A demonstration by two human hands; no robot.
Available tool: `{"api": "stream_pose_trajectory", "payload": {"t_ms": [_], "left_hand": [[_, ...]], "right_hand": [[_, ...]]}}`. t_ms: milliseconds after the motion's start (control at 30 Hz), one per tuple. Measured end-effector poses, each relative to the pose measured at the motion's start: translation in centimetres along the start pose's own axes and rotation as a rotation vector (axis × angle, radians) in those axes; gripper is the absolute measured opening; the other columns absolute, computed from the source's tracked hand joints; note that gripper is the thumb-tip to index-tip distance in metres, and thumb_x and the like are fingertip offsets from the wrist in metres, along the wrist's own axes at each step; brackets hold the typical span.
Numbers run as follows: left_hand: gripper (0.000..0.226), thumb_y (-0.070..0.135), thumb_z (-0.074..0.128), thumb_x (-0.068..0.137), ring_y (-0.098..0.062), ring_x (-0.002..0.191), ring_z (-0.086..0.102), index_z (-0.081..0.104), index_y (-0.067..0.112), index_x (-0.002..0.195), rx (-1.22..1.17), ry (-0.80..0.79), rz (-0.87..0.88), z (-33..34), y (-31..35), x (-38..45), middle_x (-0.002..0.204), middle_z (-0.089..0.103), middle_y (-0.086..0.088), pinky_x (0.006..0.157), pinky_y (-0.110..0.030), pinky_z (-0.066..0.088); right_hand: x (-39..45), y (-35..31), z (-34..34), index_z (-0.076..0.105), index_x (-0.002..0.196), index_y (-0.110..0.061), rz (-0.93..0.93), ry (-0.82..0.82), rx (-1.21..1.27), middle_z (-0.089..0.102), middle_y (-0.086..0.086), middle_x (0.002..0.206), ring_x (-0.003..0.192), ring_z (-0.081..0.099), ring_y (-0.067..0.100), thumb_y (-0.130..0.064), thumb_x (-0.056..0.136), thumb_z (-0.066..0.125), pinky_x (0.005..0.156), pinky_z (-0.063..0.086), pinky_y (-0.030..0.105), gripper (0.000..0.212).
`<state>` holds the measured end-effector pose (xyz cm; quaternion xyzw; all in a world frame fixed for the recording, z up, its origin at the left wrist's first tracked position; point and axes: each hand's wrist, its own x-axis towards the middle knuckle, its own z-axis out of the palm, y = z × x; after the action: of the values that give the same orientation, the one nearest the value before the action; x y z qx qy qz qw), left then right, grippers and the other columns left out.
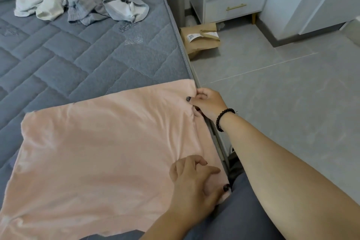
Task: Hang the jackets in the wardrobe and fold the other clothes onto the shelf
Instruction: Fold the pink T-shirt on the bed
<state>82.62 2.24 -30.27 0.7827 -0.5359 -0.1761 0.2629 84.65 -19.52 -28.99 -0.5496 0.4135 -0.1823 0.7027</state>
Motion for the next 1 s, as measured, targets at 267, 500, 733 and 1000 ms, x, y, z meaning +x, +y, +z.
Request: {"api": "stream_pose_trajectory", "payload": {"t_ms": [267, 500, 733, 1000], "left_hand": [[0.025, 0.053, 0.071, 0.074, -0.025, 0.113, 0.048, 0.071, 0.043, 0.097, 0.145, -0.012, 0.102, 0.9, 0.3, -0.6, 0.121, 0.054, -0.002, 0.099, -0.06, 0.034], [0.013, 0.021, 0.053, 0.089, -0.01, 0.115, 0.048, 0.062, 0.026, 0.081, -0.069, 0.161, 0.055, 1.6, 0.4, -0.6, 0.116, 0.059, 0.01, 0.107, -0.046, 0.019], [0.022, 0.018, 0.045, 0.102, 0.003, 0.062, 0.051, 0.054, 0.025, 0.083, -0.86, 0.411, -0.533, -2.0, 1.0, -0.2, 0.066, 0.061, 0.015, 0.061, -0.013, 0.042], [0.054, 0.03, 0.047, 0.1, -0.036, 0.126, 0.054, 0.041, -0.011, 0.134, -1.832, 0.254, -0.595, -5.7, 5.7, 1.4, 0.133, 0.056, -0.027, 0.113, -0.049, 0.034]], "right_hand": [[-0.8, 0.9, 0.3, 0.061, 0.107, -0.005, 0.053, 0.042, 0.101, 0.065, -0.001, 0.066, 0.047, 0.056, 0.002, -0.003, 0.085, 0.067, 0.048, 0.044, 0.014, 0.023], [-0.2, 1.2, 1.0, 0.063, 0.082, -0.01, -0.051, 0.059, -0.322, 0.051, -0.008, 0.06, 0.055, 0.049, 0.007, -0.03, 0.083, 0.071, 0.054, 0.037, 0.02, 0.021], [-0.6, 0.7, 0.2, 0.052, 0.076, -0.014, -0.125, 0.209, -0.378, 0.052, 0.002, 0.071, 0.069, 0.048, 0.017, -0.024, 0.09, 0.061, 0.061, 0.038, 0.026, 0.019], [-1.8, -4.2, -4.8, 0.057, 0.095, -0.002, -0.025, 0.432, -0.254, 0.062, 0.014, 0.096, 0.092, 0.06, 0.03, -0.014, 0.09, 0.054, 0.085, 0.053, 0.053, 0.013]]}}
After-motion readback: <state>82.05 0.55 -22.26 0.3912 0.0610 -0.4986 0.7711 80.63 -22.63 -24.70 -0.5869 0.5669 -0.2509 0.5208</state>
